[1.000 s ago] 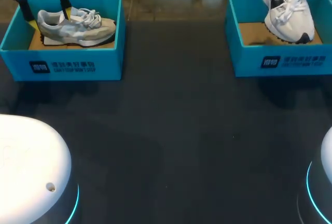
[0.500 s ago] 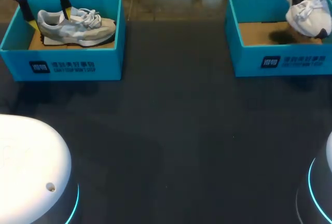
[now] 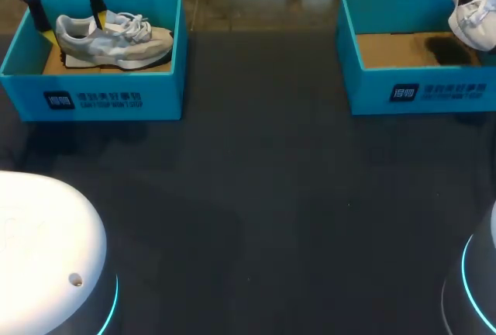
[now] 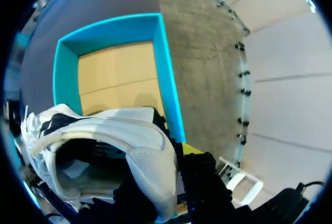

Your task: Take the shoe out of the shoebox, open the shoe tongue, remove and reinsert the insole, then place the shoe into the shoebox

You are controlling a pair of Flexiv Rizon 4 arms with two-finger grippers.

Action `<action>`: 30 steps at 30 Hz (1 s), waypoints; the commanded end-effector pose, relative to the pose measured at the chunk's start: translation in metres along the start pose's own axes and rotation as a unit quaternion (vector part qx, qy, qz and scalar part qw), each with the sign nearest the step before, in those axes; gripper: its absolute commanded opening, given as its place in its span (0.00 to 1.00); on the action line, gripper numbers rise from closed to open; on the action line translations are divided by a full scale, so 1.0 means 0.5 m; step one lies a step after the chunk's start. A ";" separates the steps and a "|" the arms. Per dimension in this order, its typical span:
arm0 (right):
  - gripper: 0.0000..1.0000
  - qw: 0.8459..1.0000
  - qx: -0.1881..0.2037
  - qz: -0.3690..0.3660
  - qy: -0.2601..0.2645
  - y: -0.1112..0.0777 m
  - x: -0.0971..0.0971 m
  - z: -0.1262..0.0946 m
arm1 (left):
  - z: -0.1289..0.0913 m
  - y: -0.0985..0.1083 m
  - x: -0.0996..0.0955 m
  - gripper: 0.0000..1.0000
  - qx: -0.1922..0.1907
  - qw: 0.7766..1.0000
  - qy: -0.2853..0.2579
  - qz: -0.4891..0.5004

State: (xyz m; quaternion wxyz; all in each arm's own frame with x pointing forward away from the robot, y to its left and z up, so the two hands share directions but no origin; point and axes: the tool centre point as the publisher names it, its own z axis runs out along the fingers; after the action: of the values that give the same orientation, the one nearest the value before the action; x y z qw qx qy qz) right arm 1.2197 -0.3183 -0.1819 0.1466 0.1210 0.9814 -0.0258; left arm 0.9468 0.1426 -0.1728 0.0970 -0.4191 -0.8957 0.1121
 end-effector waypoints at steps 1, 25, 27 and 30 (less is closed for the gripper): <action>0.00 0.958 0.082 0.274 0.015 -0.035 0.030 -0.030 | -0.001 0.000 0.001 1.00 -0.001 1.000 0.001 0.000; 0.00 0.832 0.133 0.537 -0.033 -0.083 0.087 -0.022 | -0.001 0.000 0.001 1.00 -0.001 1.000 0.001 0.000; 0.00 0.815 0.122 0.565 -0.043 -0.091 0.110 -0.025 | -0.001 0.000 0.001 1.00 -0.001 1.000 0.001 0.000; 0.00 0.788 0.142 0.596 -0.063 -0.104 0.139 -0.019 | -0.001 0.000 0.001 1.00 -0.001 1.000 0.001 0.000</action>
State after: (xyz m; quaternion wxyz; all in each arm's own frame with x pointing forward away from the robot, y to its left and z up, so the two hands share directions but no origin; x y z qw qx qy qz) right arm 1.1612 -0.3554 -0.1895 0.1189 0.5834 0.8001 -0.0725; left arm 0.9468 0.1426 -0.1728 0.0970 -0.4191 -0.8958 0.1121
